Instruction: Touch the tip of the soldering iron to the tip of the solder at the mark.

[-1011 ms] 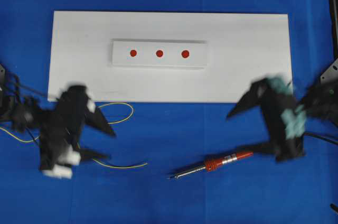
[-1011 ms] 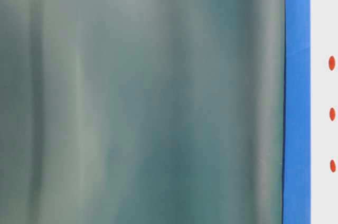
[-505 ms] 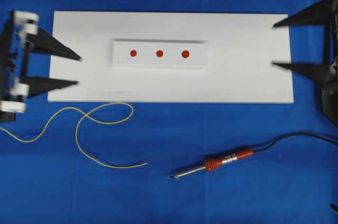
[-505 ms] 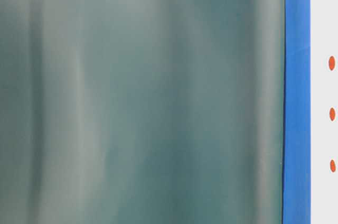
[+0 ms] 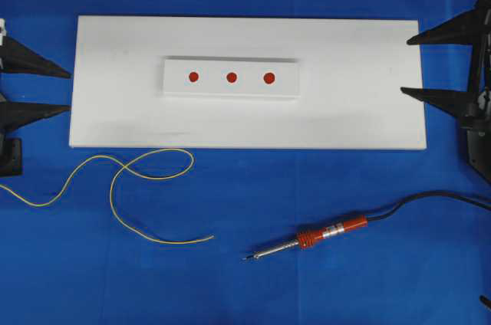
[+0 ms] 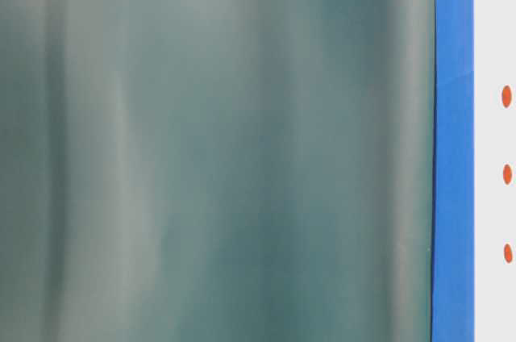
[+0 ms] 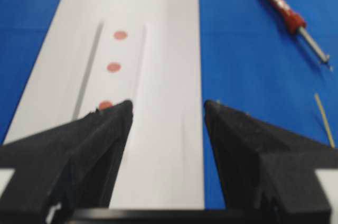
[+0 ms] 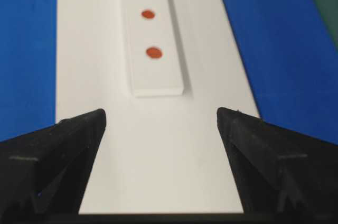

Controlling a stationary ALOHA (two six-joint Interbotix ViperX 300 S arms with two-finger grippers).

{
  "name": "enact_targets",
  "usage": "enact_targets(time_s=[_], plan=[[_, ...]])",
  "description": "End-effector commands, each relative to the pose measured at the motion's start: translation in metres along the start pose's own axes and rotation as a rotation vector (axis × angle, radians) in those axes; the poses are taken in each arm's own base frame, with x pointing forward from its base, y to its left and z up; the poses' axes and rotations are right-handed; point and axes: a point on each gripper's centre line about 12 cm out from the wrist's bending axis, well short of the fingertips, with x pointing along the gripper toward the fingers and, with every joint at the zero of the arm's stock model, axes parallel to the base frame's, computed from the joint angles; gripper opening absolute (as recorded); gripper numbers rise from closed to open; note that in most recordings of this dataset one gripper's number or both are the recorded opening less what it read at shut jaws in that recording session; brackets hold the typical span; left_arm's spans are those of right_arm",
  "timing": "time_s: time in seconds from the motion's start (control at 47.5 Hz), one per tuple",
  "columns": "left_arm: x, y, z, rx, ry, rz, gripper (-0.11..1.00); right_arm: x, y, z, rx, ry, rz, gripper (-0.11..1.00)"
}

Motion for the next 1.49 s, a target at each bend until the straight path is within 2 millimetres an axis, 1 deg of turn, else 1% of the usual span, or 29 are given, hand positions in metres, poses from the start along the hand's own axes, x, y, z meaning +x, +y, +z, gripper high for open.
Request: enact_targets(time_s=[0.0,0.147,0.232,0.505,0.8,1.137,1.474], plan=[[-0.003,0.0,-0.003,0.001,-0.008,0.002,0.51,0.004,0.0,0.0,0.014,-0.017,0.001,0.79],[-0.004,0.0,-0.022,0.0,0.031,0.001,0.51,0.009,0.0,-0.003,0.025,-0.017,0.003,0.77],[-0.004,0.0,-0.026,-0.005,0.041,0.001,0.51,0.01,0.0,-0.003,0.026,-0.017,0.003,0.77],[-0.004,0.0,-0.025,-0.008,0.037,0.001,0.51,0.01,0.001,-0.002,0.023,-0.021,0.007,0.77],[-0.004,-0.001,-0.026,-0.008,0.043,-0.005,0.5,0.01,0.008,-0.002,0.012,-0.023,0.043,0.74],[-0.004,-0.006,-0.025,-0.008,0.044,-0.033,0.5,0.01,0.008,-0.002,0.011,-0.022,0.044,0.74],[-0.004,-0.006,-0.025,-0.01,0.044,-0.036,0.5,0.01,0.008,-0.002,0.011,-0.02,0.044,0.74]])
